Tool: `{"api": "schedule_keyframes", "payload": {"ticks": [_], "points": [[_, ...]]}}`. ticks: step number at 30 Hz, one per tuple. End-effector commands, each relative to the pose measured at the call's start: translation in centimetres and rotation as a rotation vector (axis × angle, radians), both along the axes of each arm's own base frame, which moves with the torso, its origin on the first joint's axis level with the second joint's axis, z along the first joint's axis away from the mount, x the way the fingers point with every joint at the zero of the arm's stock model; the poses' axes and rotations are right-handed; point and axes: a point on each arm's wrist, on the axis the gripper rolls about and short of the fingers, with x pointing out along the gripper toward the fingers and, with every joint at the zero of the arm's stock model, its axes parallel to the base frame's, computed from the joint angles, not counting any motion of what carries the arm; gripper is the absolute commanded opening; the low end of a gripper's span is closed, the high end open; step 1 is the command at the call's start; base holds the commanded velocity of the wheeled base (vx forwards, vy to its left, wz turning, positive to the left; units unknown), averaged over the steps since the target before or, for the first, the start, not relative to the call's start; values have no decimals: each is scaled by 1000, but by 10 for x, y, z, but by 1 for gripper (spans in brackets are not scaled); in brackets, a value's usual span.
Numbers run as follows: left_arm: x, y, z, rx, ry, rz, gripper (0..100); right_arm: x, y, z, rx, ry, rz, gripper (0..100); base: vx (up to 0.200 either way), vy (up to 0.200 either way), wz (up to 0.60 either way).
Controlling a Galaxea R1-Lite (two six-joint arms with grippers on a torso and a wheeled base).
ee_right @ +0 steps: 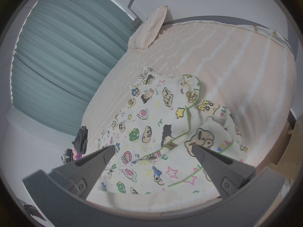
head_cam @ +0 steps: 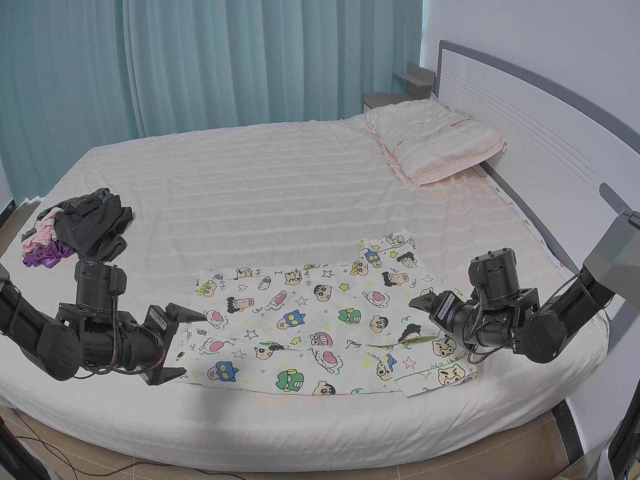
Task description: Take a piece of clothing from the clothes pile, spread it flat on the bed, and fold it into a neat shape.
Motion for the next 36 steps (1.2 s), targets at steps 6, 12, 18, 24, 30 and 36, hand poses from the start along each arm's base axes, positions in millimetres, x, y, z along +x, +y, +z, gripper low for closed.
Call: {"api": "schedule_keyframes", "payload": {"ticks": [6,12,18,24,30,36], "points": [[0,0,-1,4,0,-3,100,-3,1,-3,0,-23,-2,100,133,0,0],[0,0,1,-2,-4,6,100,-2,1,-5,-1,-19,-4,100,0,0,0],[0,0,1,-15,4,17,100,-3,1,-4,-1,-19,-2,100,0,67,0],[0,0,0,-16,10,13,100,-3,1,-5,-4,-16,-1,100,0,200,0],[0,0,-1,-11,12,12,100,-3,1,-5,-4,-18,-2,100,0,200,0],[-10,0,-7,45,13,-51,100,-7,3,-7,-9,-7,8,100,0,133,0]]}}
